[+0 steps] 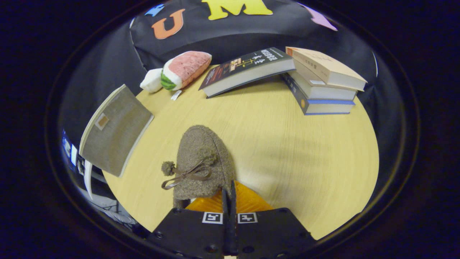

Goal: Open the storage box then place both shoes into the box .Put the left shoe in first, then the right shoe, with the right side of both shoes facing outward in a uniform manner.

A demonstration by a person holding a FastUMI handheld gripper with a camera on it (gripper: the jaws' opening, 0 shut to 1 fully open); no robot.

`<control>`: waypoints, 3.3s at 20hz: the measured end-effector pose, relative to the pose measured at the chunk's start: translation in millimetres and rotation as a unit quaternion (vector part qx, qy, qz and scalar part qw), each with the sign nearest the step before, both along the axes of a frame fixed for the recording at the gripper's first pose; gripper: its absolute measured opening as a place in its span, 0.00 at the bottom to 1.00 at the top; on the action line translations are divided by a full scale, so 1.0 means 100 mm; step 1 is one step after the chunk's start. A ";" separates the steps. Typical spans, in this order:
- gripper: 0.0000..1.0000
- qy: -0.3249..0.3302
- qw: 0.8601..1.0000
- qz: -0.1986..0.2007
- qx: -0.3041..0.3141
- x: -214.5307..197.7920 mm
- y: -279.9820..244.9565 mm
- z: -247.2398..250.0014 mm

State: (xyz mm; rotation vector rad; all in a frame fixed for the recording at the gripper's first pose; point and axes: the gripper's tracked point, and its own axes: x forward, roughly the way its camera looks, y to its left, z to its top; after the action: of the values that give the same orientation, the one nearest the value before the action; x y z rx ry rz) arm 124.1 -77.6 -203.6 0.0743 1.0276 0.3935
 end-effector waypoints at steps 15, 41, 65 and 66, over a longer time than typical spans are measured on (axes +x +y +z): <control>0.00 -0.023 0.985 -0.118 0.121 -0.33 1.31 1.83; 0.02 -0.067 0.973 -0.216 -0.047 -0.22 3.62 1.29; 0.76 -0.101 0.987 -0.124 -0.029 -0.45 3.64 1.75; 0.98 -0.120 0.985 -0.122 -0.028 -0.51 3.56 1.84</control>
State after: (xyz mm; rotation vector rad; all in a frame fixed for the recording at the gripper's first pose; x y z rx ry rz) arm 73.1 278.0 -19.6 0.0981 0.7788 0.1442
